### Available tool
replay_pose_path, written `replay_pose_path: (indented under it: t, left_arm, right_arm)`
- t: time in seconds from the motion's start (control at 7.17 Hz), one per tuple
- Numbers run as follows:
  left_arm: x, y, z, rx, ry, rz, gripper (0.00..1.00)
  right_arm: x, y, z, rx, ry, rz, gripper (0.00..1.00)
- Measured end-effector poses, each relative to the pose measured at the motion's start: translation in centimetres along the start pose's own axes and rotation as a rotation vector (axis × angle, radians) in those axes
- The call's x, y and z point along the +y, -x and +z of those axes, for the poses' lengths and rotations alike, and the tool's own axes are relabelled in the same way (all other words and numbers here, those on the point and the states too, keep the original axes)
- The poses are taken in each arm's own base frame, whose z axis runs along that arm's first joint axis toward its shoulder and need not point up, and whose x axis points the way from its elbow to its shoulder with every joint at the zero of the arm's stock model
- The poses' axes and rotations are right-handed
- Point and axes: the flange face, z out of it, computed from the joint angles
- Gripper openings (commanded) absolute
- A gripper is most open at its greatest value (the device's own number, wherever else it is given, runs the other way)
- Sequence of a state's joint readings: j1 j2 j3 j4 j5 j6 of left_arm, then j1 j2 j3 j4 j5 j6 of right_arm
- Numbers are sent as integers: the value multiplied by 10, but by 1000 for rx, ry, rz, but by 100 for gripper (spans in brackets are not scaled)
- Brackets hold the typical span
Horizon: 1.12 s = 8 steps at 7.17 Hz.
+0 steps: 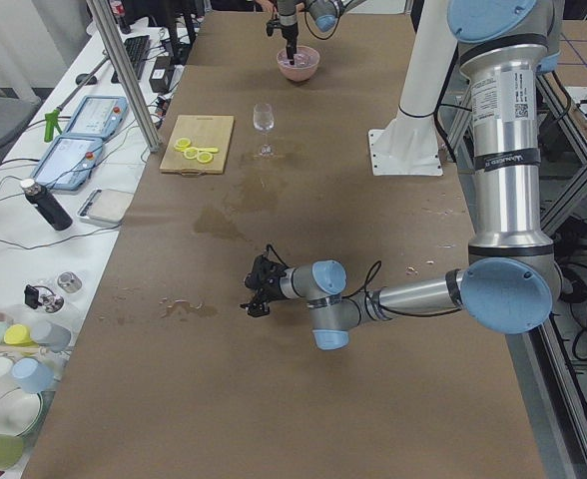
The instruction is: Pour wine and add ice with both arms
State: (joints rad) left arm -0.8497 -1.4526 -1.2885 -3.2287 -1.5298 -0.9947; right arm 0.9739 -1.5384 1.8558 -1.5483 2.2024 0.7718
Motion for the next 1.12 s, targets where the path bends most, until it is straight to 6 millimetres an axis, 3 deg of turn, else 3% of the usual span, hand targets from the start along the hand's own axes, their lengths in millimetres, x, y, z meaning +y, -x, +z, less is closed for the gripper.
replay_pose_path:
  t: [0.42, 0.56, 0.7, 0.84, 1.12]
  left_arm:
    - [15, -15, 4, 21, -19, 0, 97]
    - [17, -14, 2, 21, -20, 2, 97]
    - [19, -11, 1, 20, -19, 4, 93]
    - [21, -8, 0, 17, -18, 6, 92]
    - [26, 0, -1, 14, -19, 7, 87]
  right_arm:
    - [16, -31, 10, 34, 25, 28, 89]
    - [19, -40, 13, 42, 33, 42, 77]
    - [22, -47, 16, 50, 40, 54, 55]
    - [23, -49, 15, 53, 42, 63, 46]
    - [22, -45, 11, 59, 43, 78, 49]
